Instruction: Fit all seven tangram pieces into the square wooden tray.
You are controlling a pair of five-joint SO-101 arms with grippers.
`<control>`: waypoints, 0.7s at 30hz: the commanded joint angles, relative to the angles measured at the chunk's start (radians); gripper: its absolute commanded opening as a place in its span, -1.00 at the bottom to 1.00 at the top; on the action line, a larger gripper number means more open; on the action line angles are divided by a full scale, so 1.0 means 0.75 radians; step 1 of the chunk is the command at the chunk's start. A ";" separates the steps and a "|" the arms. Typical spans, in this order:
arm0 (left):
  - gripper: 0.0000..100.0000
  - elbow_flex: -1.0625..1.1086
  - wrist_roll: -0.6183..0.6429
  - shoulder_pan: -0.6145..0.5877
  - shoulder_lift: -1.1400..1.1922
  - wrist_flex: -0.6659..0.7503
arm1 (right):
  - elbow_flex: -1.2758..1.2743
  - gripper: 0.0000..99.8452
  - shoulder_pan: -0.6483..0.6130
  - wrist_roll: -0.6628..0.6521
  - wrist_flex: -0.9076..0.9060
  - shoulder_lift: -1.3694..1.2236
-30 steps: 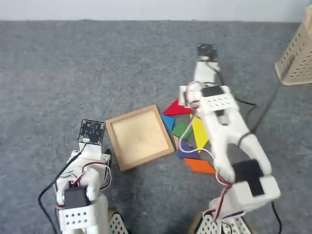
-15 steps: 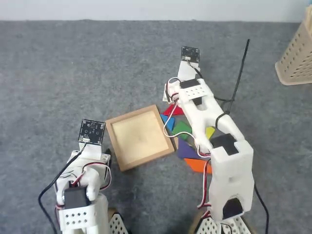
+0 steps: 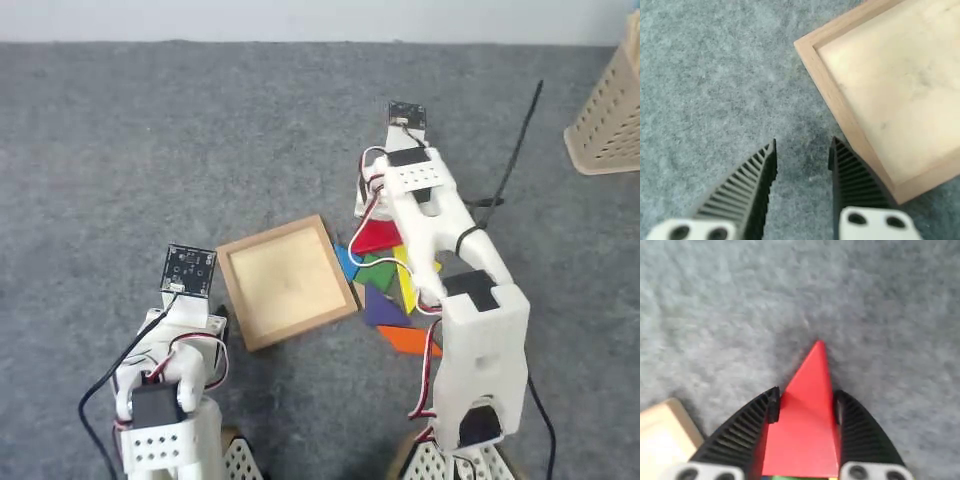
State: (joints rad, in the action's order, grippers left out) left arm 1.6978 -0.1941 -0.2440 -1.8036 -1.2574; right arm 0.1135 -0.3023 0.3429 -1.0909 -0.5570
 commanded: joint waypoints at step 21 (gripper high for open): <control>-0.66 -0.015 -0.006 0.000 -0.008 -0.006 | -0.556 -0.85 0.071 -0.313 0.128 0.637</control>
State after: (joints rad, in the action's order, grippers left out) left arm 1.6978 -0.1941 -0.2440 -1.8036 -1.2574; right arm -0.2854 -0.2363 0.1312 -1.0388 -0.1596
